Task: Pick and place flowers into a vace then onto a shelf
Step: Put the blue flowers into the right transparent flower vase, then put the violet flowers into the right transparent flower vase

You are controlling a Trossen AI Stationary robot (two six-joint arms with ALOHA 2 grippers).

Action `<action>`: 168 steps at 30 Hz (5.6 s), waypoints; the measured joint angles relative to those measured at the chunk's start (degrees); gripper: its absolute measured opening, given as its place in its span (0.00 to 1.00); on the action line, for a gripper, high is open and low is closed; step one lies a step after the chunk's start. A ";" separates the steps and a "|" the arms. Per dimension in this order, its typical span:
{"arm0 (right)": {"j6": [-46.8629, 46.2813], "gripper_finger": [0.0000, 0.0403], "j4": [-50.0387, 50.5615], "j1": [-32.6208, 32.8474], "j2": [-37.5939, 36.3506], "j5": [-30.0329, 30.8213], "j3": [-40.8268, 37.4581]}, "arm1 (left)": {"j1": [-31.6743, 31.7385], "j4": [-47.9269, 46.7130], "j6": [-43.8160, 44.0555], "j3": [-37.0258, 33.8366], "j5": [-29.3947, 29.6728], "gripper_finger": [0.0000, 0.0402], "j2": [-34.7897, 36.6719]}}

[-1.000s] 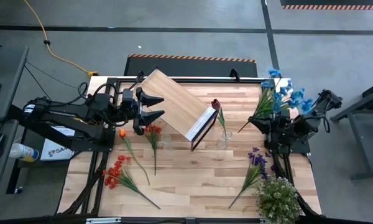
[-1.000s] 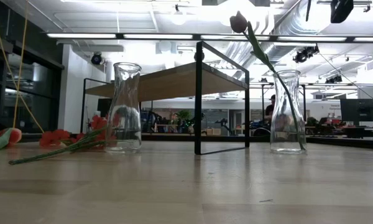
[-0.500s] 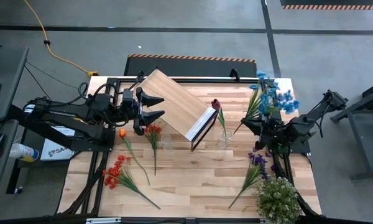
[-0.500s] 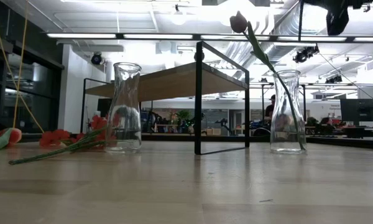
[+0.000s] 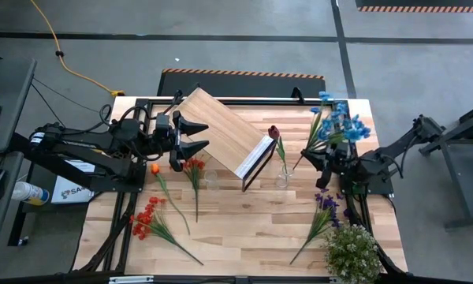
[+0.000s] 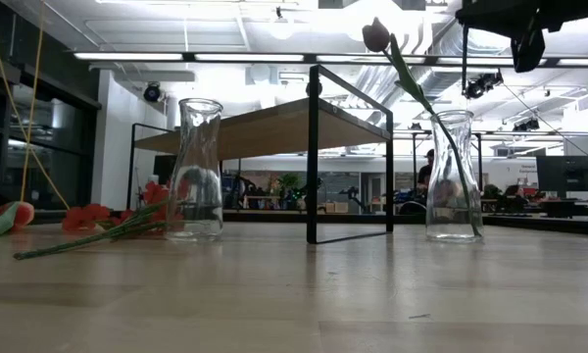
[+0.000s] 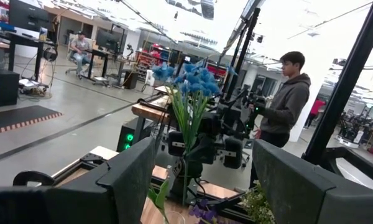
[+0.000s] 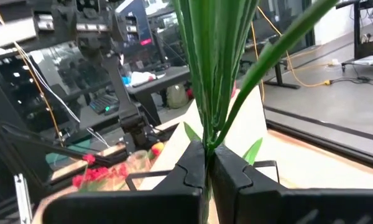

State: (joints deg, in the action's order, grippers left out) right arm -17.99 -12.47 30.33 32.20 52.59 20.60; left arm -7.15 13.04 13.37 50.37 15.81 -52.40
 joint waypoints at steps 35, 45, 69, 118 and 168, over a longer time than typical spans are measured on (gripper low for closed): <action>-10.59 0.05 -1.16 0.02 16.60 10.00 0.02 | 0.01 0.01 0.00 0.00 -0.03 0.75 0.00; -10.57 0.14 -0.54 0.02 16.60 8.40 0.07 | 0.01 0.02 0.00 0.00 -0.03 0.75 0.00; -18.17 0.30 9.84 0.04 16.56 -4.39 0.07 | 0.01 -0.42 -0.01 0.00 -0.04 0.75 -0.02; -24.85 0.36 27.22 0.09 1.44 -24.86 2.78 | 0.00 -0.59 -0.01 0.00 -0.04 0.75 -0.02; -56.94 0.36 80.74 0.09 0.03 -59.76 28.98 | -19.74 3.45 26.12 -0.02 -5.62 0.75 -10.49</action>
State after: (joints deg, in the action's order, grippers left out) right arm -74.93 68.28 30.41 32.23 -7.17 49.58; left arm -26.89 16.49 39.48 50.35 10.19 -62.89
